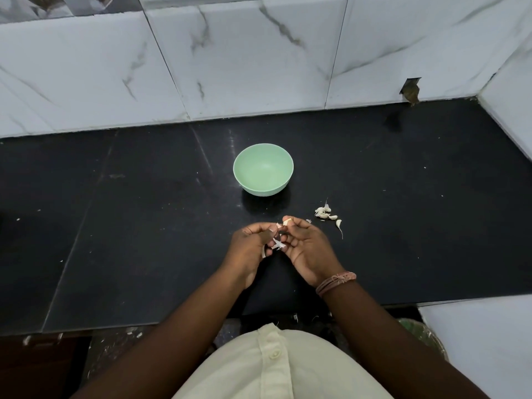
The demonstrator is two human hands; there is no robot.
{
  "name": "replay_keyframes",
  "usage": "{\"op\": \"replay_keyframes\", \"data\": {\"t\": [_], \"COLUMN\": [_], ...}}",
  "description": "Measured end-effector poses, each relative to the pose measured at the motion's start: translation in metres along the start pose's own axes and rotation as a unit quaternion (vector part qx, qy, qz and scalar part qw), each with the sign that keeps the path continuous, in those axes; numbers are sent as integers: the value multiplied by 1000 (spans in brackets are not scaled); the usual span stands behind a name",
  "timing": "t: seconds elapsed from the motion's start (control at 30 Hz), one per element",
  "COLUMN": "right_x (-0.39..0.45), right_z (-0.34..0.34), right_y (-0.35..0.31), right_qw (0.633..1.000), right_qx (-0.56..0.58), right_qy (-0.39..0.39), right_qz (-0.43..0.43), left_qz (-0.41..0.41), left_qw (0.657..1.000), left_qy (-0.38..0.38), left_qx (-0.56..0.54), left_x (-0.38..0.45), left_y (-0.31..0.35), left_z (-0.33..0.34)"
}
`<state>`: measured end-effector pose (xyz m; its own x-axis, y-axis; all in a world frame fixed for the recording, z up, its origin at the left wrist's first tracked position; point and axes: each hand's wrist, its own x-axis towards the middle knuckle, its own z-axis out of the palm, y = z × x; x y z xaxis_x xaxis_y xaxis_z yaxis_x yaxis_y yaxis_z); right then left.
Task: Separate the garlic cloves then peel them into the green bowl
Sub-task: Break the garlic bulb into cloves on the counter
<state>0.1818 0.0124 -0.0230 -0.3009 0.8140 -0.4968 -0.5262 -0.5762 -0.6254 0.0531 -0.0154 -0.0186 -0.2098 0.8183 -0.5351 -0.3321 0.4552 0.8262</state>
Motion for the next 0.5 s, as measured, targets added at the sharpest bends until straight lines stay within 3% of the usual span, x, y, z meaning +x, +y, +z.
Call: {"op": "replay_keyframes", "data": {"t": [0.13, 0.2, 0.3, 0.37, 0.5], "right_x": [3, 4, 13, 16, 17], "right_z": [-14, -26, -55, -67, -63], "right_y": [-8, -18, -31, -36, -37], "right_qw": [995, 978, 897, 846, 829], "right_qx": [-7, -80, -284, -369, -401], "right_qy": [86, 155, 284, 327, 326], "right_qz": [-54, -113, -184, -201, -213], "left_qz": [-5, -14, -35, -52, -115], "left_qw": [999, 997, 995, 996, 984], "left_qy": [45, 65, 74, 69, 6], "left_qx": [14, 39, 49, 19, -139], "left_x": [5, 7, 10, 9, 4], "left_y": [-1, -1, -1, 1, 10], "left_z": [0, 0, 2, 7, 9]}}
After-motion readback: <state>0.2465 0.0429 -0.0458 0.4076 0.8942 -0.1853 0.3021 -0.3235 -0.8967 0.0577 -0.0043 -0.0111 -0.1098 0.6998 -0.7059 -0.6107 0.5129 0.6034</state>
